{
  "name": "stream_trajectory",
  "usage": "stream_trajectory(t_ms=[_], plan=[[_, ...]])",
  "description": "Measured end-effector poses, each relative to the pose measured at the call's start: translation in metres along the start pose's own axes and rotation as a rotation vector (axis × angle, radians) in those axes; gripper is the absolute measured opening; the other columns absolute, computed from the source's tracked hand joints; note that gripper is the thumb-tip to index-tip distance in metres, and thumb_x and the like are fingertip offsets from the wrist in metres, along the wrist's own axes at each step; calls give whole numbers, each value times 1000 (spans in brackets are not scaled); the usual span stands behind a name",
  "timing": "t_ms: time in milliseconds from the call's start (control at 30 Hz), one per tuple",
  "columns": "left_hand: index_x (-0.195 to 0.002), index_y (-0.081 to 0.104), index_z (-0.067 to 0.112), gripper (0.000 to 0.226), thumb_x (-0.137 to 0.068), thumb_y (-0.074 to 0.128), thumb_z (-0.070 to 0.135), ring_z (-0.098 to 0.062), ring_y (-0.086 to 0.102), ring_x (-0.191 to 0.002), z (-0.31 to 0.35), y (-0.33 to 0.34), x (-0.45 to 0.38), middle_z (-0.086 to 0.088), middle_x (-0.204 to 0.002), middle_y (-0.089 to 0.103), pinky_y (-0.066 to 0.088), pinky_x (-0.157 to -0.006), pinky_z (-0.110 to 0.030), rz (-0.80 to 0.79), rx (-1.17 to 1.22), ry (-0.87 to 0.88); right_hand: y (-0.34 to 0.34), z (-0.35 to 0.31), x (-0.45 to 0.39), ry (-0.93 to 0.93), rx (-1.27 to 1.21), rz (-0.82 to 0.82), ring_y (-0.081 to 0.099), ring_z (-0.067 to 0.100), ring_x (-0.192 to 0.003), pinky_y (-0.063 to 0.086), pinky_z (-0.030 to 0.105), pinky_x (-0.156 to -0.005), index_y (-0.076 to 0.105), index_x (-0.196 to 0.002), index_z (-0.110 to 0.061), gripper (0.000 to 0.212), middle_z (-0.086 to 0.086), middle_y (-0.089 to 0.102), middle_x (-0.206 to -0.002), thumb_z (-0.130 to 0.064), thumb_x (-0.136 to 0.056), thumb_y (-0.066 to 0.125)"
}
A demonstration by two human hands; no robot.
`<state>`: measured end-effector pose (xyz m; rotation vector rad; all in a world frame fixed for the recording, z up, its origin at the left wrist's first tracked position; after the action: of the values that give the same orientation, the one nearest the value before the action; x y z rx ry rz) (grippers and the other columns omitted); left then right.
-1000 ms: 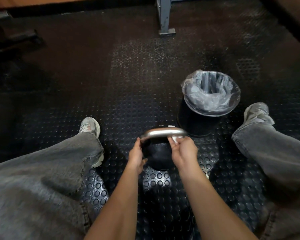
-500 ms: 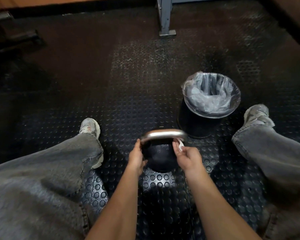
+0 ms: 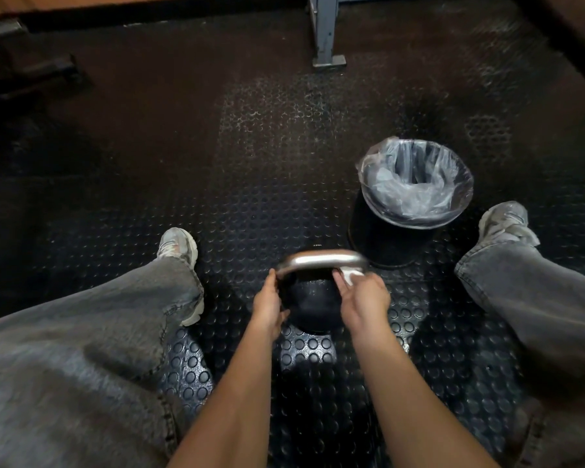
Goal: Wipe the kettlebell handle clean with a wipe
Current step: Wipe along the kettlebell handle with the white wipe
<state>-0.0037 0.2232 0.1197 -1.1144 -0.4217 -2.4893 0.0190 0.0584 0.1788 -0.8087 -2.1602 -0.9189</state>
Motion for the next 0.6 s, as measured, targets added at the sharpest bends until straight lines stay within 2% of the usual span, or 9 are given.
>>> stream_trajectory(t_ms=[33,100,233,300,333,400,467,533,600], plan=[[-125,65,22,49,-99,44,57,-24,64,-114,0,0,0,-4,-117,73,49,-102,-48,-9,-11,6,-4,-2,-6,87,-110,38,58,40,-113,53,53,-98,50,-124,6,40,30,48,-121,25,-91,38],[-124,66,23,48,-99,43,57,-24,64,-115,-1,0,-1,-4,-117,73,47,-105,-50,-13,-18,8,-15,-4,-8,173,-179,53,61,46,-105,51,53,-99,40,-135,12,45,38,48,-121,24,-92,35],[-123,66,21,47,-99,45,55,-24,65,-113,0,1,1,-5,-116,73,49,-103,-49,-3,-3,-2,-7,-6,-1,105,-145,41,60,45,-109,52,53,-99,49,-117,7,32,35,49,-123,23,-92,36],[-124,66,20,47,-100,45,54,-24,65,-113,0,1,1,-4,-115,74,49,-103,-47,-1,2,0,2,4,10,-16,26,-1,63,29,-101,53,49,-100,53,-96,-1,28,21,54,-108,21,-93,35],[-125,65,20,47,-100,44,54,-23,65,-113,0,1,1,-4,-115,74,48,-103,-46,-5,0,1,3,13,17,-127,192,-45,61,17,-86,53,44,-99,51,-81,-9,33,10,54,-93,19,-93,38],[-126,65,19,49,-100,44,54,-23,67,-111,0,1,2,-4,-113,75,48,-104,-46,-9,-6,4,3,30,27,-308,531,-176,41,8,-61,51,34,-77,37,-63,-25,46,-7,41,-66,11,-90,46],[-127,65,18,50,-99,46,55,-24,68,-110,-1,0,1,-4,-112,75,48,-104,-48,-3,-4,3,-1,41,28,-397,818,-279,33,11,-61,37,34,-61,34,-62,-23,41,-12,35,-59,7,-87,48],[-127,65,18,50,-100,45,54,-24,67,-111,0,0,1,-4,-113,75,48,-105,-47,-7,-9,3,3,33,26,-392,721,-268,38,16,-65,46,37,-66,35,-64,-24,43,-5,38,-66,10,-89,46],[-125,65,19,48,-100,44,54,-24,66,-113,0,0,2,-5,-113,75,48,-105,-47,-15,-12,0,5,16,18,-215,287,-178,52,18,-78,56,40,-92,46,-75,-13,35,6,47,-86,17,-93,44]])
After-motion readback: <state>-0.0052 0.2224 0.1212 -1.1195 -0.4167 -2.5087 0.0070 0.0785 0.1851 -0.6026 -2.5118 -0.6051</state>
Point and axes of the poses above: each hand's wrist, its own x-axis away from the middle knuckle, its own y-axis out of the palm, z = x × y, the point moved 2 cm from there along -x, towards the middle knuckle
